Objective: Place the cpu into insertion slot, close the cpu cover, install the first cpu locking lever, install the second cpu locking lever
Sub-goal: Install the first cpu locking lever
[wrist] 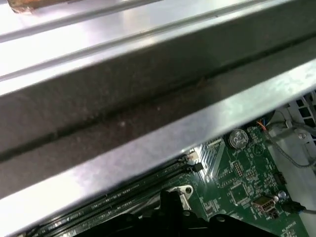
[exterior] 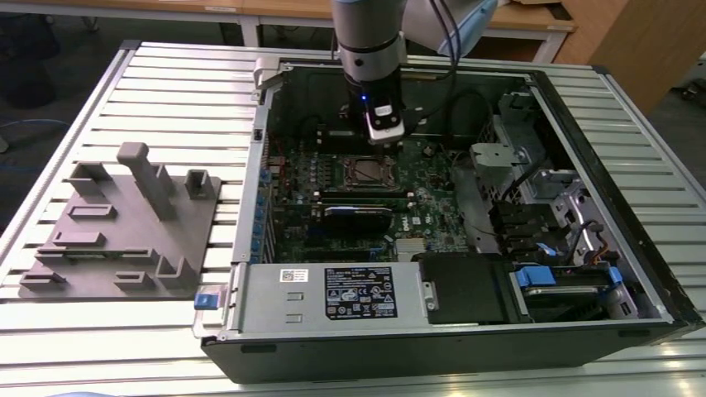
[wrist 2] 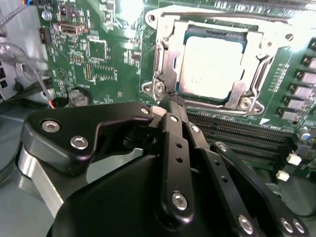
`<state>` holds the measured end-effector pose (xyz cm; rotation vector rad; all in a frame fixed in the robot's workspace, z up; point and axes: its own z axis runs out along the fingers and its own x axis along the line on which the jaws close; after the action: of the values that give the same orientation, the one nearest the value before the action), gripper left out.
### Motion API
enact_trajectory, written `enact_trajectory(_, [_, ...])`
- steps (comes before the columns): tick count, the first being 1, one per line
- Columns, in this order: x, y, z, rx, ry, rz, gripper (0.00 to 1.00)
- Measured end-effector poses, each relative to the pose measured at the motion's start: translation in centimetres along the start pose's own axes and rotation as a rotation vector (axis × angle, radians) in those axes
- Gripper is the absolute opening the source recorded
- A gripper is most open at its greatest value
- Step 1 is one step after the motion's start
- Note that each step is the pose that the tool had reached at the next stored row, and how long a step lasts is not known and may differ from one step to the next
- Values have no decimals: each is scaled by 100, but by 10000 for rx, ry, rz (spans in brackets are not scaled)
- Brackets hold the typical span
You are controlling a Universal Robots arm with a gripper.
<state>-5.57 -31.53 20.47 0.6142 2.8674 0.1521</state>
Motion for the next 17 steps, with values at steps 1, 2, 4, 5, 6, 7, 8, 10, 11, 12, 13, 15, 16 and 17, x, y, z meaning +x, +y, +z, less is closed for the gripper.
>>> enact_trajectory(1, [-2,1,0,74,-4,-16,11])
enact_trajectory(2, [-3,1,1,151,-5,-31,11])
enact_trajectory(4, [-5,2,1,295,-10,-56,11])
enact_trajectory(5, [-7,3,1,425,-14,-80,11])
enact_trajectory(6, [-7,2,1,429,-15,-81,11])
enact_trajectory(7, [-7,2,1,431,-16,-81,11])
enact_trajectory(8, [-7,2,1,432,-17,-81,11])
enact_trajectory(10, [-7,3,2,443,2,-82,11])
enact_trajectory(11, [-7,4,4,477,78,-77,11])
enact_trajectory(12, [-8,3,6,529,194,-72,11])
enact_trajectory(13, [-9,3,8,589,328,-68,11])
enact_trajectory(15, [-10,4,13,706,585,-56,11])
enact_trajectory(16, [-10,4,15,749,684,-53,11])
enact_trajectory(17, [-10,3,14,763,708,-52,11])
